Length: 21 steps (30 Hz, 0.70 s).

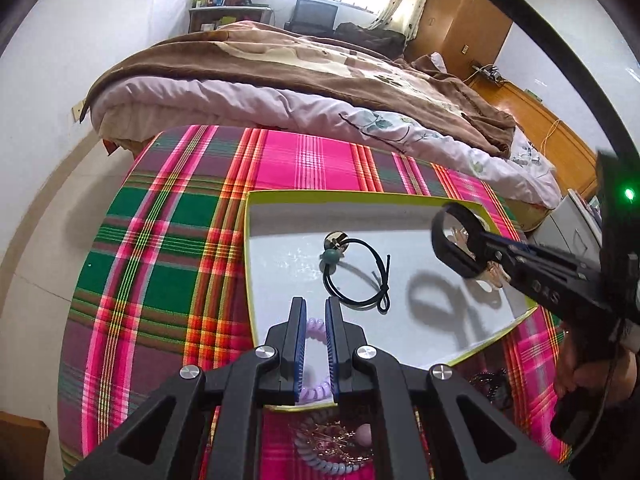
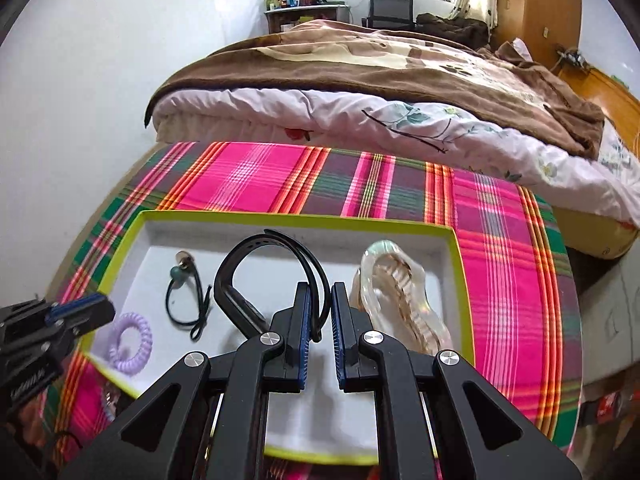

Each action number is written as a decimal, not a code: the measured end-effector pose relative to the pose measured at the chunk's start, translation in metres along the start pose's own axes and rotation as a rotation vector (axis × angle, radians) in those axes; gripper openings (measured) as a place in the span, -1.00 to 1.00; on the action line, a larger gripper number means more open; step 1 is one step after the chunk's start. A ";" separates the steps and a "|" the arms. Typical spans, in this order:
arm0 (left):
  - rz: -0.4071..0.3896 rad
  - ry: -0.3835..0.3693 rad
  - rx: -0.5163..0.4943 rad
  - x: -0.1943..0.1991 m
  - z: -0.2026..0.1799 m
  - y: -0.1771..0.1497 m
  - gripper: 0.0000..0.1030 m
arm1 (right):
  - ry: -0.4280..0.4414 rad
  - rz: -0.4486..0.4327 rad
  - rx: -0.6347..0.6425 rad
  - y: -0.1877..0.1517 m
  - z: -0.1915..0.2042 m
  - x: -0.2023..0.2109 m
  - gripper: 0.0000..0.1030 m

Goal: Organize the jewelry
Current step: 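Carry the coil and band into the box and open both tools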

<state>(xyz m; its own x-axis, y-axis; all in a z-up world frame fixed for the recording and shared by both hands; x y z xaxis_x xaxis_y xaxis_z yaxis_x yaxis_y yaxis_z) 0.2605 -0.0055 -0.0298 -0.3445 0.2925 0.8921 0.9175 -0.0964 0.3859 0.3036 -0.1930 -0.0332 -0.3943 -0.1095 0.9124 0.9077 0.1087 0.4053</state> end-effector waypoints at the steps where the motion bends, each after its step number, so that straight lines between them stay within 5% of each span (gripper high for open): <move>1: 0.004 -0.002 -0.001 -0.001 0.000 0.000 -0.81 | -0.003 0.004 0.003 0.003 0.001 -0.003 -0.80; 21: 0.027 0.000 0.003 -0.011 0.000 0.001 -0.81 | -0.061 0.092 0.036 0.018 0.017 -0.035 -0.79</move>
<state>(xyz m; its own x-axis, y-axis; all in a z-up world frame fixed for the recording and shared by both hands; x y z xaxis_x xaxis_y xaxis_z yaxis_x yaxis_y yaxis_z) 0.2649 -0.0084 -0.0393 -0.3199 0.2900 0.9020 0.9269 -0.1017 0.3614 0.3310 -0.1709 -0.0567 -0.3184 -0.0371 0.9472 0.9351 0.1515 0.3202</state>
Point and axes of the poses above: each gripper's, at about its wrist camera, not at the fingertips, and x roughly against the way its jaws point, z to its left, y to its top, the point moved 4 cm from there along -x, roughly the way its jaws point, and after that the axes turned 13 degrees about z, right-handed, at the moved point
